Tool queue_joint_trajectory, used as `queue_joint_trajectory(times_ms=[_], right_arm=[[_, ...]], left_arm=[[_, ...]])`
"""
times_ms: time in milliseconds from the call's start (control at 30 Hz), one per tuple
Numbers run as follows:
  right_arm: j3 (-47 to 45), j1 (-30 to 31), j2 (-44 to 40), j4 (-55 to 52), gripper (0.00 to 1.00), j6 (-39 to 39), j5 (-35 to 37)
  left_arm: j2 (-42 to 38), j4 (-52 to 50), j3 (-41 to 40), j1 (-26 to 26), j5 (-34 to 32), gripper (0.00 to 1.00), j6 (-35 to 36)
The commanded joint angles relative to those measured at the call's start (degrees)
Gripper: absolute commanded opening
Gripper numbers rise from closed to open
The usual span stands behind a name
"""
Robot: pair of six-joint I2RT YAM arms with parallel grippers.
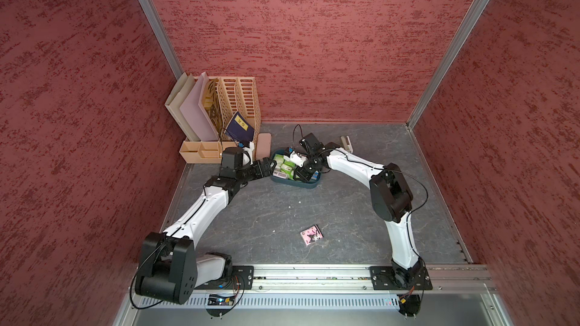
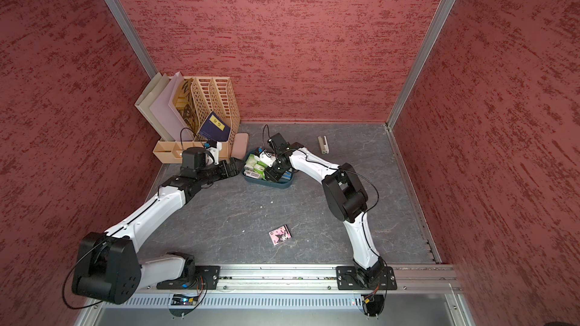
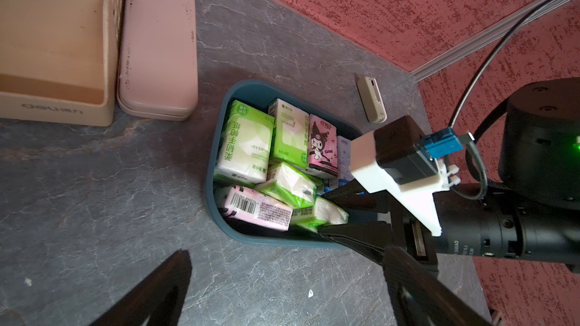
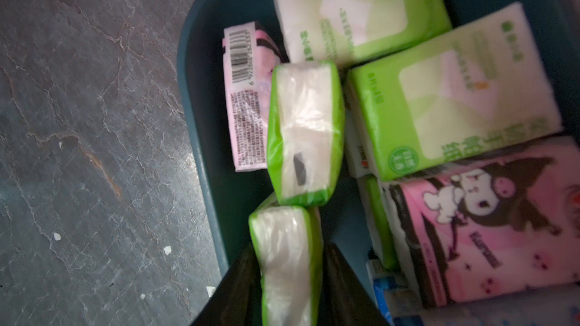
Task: Put the pocket tissues into the storage box
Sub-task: Adjust the pocket tissues in the storage box, then pick up the pocket tissues from the center of the board.
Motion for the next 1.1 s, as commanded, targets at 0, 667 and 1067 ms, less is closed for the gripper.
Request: queue_joint_trajectory(times_ms=[0,667,1067], right_arm=[[0.3,0.3,-1.9,3.1,0.43,1.1,-0.4],[-21.5,-11.1,-30.9,23.2,0.79,23.9,4.0],[-32.0,-18.2,-41.7,20.6,0.79,29.2,3.5]], left_arm=[[0.5,-0.2,1.0,0.4,-0.2,1.00,0.3],[5.4,-15.1,9.6,-12.7,-0.9,1.00,18.3],[15.8,-29.6,11.9,-30.1,-3.5,0.97,29.2]])
